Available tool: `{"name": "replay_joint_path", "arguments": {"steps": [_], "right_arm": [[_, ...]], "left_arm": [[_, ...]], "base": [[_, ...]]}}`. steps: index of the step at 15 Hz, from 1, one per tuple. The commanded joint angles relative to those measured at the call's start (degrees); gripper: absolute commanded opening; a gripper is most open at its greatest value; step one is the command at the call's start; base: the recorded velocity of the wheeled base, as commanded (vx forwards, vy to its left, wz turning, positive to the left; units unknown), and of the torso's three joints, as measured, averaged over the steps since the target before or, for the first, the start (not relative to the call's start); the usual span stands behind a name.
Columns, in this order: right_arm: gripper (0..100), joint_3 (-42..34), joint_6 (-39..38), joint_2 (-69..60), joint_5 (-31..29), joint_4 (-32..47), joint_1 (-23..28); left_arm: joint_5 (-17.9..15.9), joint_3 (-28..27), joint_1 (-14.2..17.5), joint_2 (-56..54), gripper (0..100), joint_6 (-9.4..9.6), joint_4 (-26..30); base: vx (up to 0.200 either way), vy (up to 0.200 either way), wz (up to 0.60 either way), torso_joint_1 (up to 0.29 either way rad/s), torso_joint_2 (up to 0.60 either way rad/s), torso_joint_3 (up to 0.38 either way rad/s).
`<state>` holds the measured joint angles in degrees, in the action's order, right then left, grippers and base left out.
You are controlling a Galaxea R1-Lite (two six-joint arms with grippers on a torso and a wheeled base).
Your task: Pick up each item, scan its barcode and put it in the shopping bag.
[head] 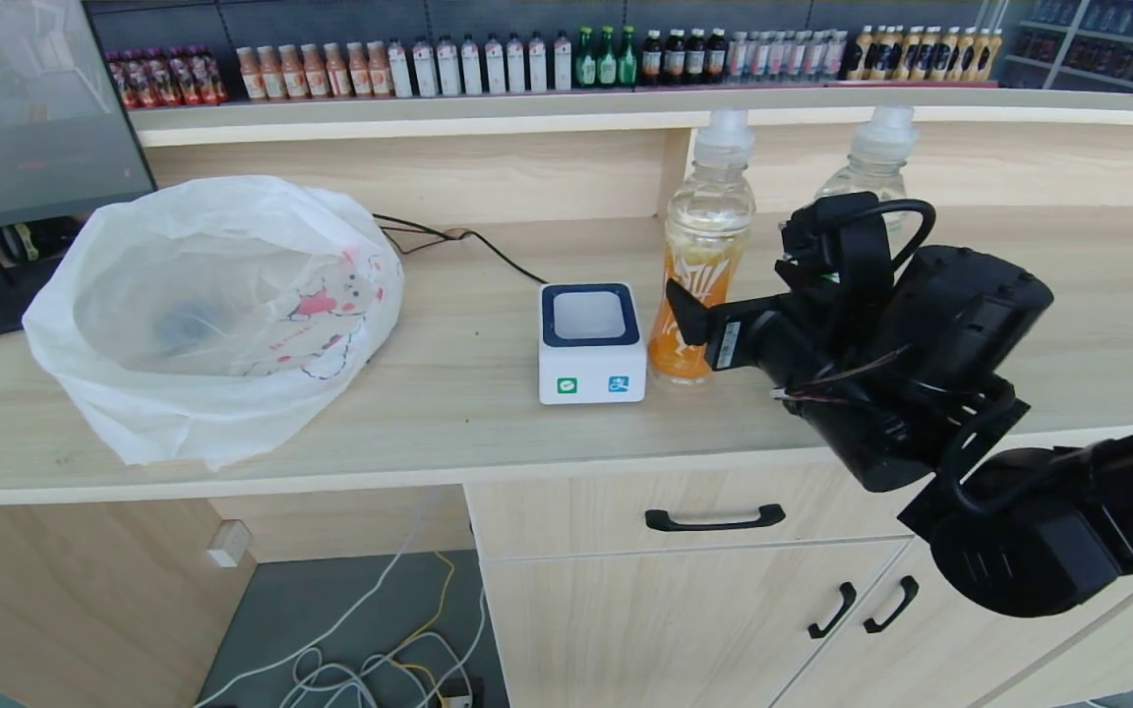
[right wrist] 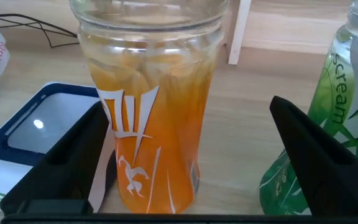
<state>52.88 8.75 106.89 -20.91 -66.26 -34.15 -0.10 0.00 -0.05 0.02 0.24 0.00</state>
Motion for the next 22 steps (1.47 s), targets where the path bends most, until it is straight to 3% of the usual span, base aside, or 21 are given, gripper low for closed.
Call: {"name": "replay_joint_path", "arguments": {"steps": [1, 9, 22], "right_arm": [[100, 2.4, -0.1, 1.0, 0.0, 0.3, 0.1], [100, 9.2, -0.1, 5.2, 0.3, 0.3, -0.7], [100, 9.3, -0.7, 6.8, 0.4, 0.3, -0.6]], "left_arm": [[0.0, 0.0, 0.0, 0.0, 100, 0.02, 0.0], [0.0, 0.0, 0.0, 0.0, 100, 0.02, 0.0], [0.0, 0.0, 0.0, 0.0, 100, 0.02, 0.0]], "base": [[0.000, 0.000, 0.00, 0.000, 0.00, 0.000], [0.000, 0.000, 0.00, 0.000, 0.00, 0.000], [0.000, 0.000, 0.00, 0.000, 0.00, 0.000]]}}
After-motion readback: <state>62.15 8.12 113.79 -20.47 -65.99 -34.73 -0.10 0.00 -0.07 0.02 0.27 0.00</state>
